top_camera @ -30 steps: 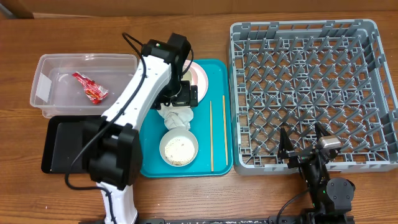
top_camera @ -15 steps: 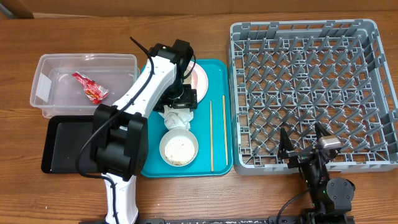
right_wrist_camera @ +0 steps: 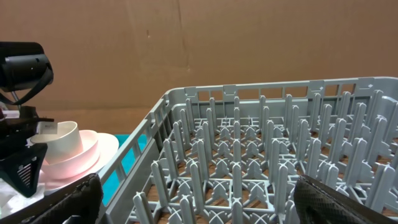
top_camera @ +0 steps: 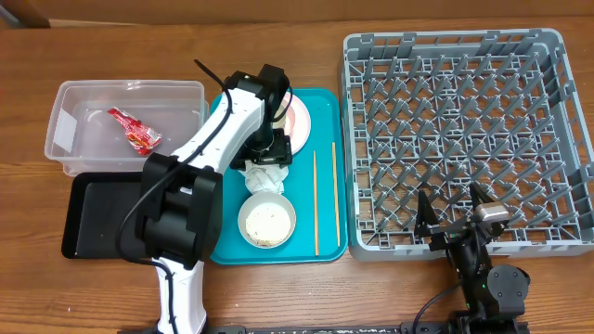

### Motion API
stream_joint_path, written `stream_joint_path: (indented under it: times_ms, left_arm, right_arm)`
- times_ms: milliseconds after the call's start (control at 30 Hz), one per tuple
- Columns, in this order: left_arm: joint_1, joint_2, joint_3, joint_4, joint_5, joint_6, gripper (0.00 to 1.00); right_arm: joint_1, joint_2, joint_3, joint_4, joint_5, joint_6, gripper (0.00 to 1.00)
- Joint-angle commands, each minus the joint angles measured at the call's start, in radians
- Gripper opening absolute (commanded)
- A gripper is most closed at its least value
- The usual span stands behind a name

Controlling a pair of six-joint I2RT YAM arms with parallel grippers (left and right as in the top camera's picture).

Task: Sort waste into correct bins and load items into the dishwasher
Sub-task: 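Reach the left gripper to the white tissue and grasp it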

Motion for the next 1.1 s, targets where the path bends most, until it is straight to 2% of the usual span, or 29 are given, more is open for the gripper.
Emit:
stream_joint_path:
  times_ms: [0, 367, 600, 833, 900, 1067]
  left_arm:
    - [-0.017, 0.006, -0.011, 0.005, -0.032, -0.014, 0.81]
    - [-0.047, 0.006, -0.011, -0.019, -0.065, -0.015, 0.75]
    - [-0.046, -0.009, -0.011, -0.032, -0.075, -0.031, 0.75]
    - [-0.047, -0.165, -0.011, -0.041, -0.079, -0.041, 0.79]
    - [-0.047, -0.195, -0.019, -0.035, -0.080, -0.035, 0.82]
    - [-0.045, -0.198, -0.140, 0.052, -0.023, -0.029, 0.81]
  right_arm:
    - [-0.006, -0.005, -0.011, 0.005, -0.003, 0.004, 1.00]
    - [-0.006, -0.005, -0.011, 0.005, -0.003, 0.004, 1.00]
    - [-0.006, -0.005, -0.011, 0.005, -0.003, 0.004, 1.00]
    - [-0.006, -0.005, -0.011, 0.005, -0.003, 0.004, 1.00]
    - [-0.006, -0.005, -0.011, 0.005, -0.003, 0.004, 1.00]
    - [-0.006, -0.005, -0.011, 0.005, -0.003, 0.004, 1.00]
